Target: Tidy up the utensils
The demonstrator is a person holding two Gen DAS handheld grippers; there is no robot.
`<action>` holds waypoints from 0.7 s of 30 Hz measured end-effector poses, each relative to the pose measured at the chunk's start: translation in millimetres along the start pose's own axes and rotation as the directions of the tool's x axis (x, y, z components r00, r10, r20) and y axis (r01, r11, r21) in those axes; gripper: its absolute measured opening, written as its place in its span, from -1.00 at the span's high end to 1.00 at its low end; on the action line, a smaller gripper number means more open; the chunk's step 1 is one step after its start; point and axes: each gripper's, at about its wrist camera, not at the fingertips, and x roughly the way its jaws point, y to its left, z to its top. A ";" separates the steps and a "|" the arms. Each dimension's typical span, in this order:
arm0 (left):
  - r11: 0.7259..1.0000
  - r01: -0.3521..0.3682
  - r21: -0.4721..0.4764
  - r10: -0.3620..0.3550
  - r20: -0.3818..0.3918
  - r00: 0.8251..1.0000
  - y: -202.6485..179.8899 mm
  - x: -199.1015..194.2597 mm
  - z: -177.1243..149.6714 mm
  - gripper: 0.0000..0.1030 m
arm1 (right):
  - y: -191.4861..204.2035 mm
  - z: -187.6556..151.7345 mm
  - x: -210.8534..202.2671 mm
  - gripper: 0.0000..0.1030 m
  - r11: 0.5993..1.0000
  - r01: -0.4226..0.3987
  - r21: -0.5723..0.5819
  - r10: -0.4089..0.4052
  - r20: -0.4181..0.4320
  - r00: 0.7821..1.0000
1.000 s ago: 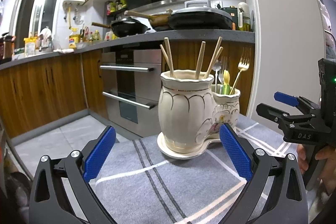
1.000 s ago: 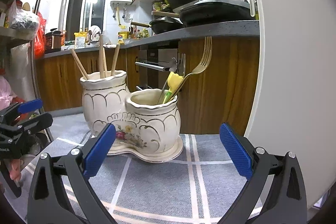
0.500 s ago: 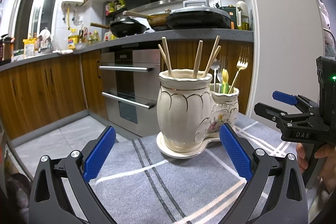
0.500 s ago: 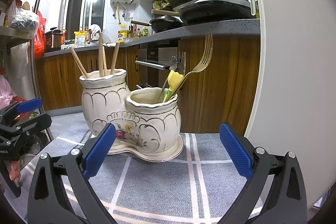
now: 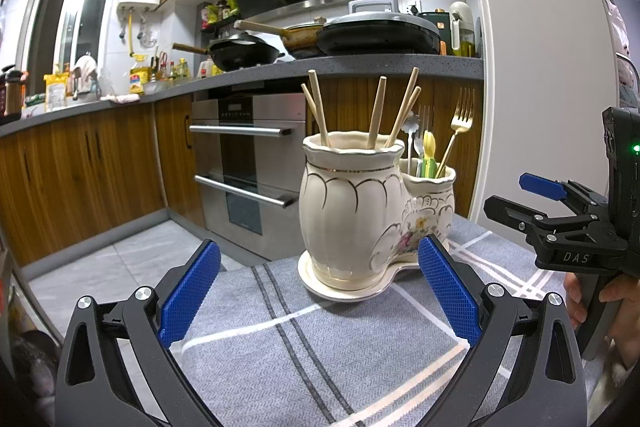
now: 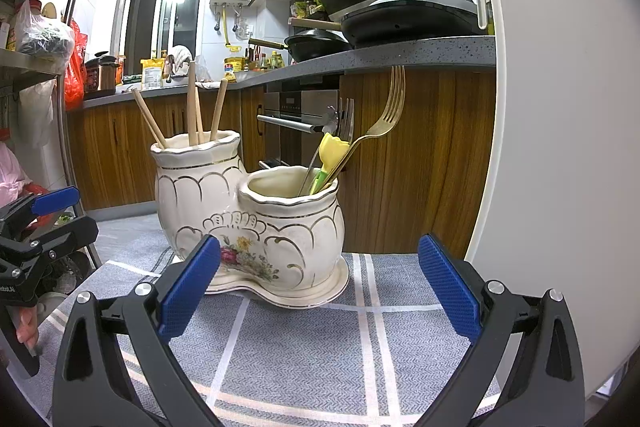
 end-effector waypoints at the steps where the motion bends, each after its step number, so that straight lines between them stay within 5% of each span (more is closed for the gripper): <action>1: 1.000 0.000 0.000 0.000 0.000 1.000 0.4 0.1 0.1 -0.90 | 0.0 0.0 0.0 -0.90 1.000 0.000 0.000 0.000 0.000 1.000; 21: 1.000 -0.009 -0.002 0.009 -0.003 1.000 1.3 0.4 -1.4 -0.90 | -0.8 0.6 0.2 -0.90 1.000 0.000 -0.001 0.000 0.000 1.000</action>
